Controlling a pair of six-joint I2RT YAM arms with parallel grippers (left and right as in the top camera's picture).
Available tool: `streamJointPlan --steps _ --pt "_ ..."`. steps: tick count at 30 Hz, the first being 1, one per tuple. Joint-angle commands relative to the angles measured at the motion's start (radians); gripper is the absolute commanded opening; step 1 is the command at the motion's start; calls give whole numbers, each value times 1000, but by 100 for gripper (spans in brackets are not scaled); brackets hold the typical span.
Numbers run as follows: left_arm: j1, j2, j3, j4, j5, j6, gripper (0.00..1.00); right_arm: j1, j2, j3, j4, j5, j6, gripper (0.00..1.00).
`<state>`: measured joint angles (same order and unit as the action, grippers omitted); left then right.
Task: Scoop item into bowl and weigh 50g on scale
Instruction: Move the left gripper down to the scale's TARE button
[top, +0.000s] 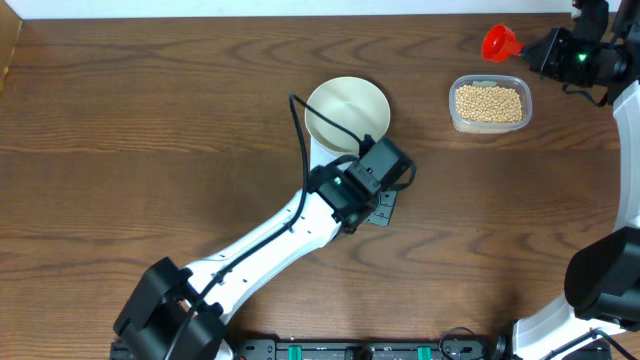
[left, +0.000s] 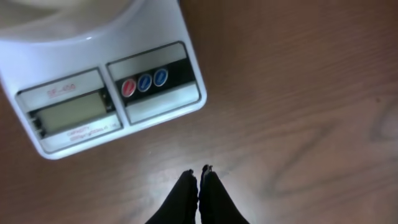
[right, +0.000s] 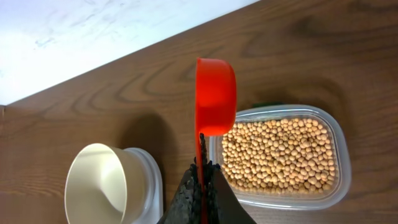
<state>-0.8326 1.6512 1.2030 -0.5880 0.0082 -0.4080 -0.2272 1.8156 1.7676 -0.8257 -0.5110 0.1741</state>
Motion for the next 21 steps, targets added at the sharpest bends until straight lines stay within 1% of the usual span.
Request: streamJointPlan --steps 1,5,9,12,15,18,21 --pt "8 5 -77 99 -29 79 7 -7 -14 18 2 -19 -15 1" --pt "26 21 -157 229 -107 111 7 -7 -14 18 0 -18 -16 1" --pt "59 48 -169 235 -105 121 7 -7 -14 18 0 -18 -15 1" --pt "90 76 -169 243 -74 140 7 -7 -13 18 -5 -19 -15 1" --pt "105 109 -169 294 -37 172 7 -7 -14 18 -13 -18 -16 1" --pt "104 137 -169 357 -38 187 7 -7 -14 18 -21 -11 -24 1" --pt "103 146 -169 382 -39 188 7 -7 -13 18 -23 -10 -27 1"
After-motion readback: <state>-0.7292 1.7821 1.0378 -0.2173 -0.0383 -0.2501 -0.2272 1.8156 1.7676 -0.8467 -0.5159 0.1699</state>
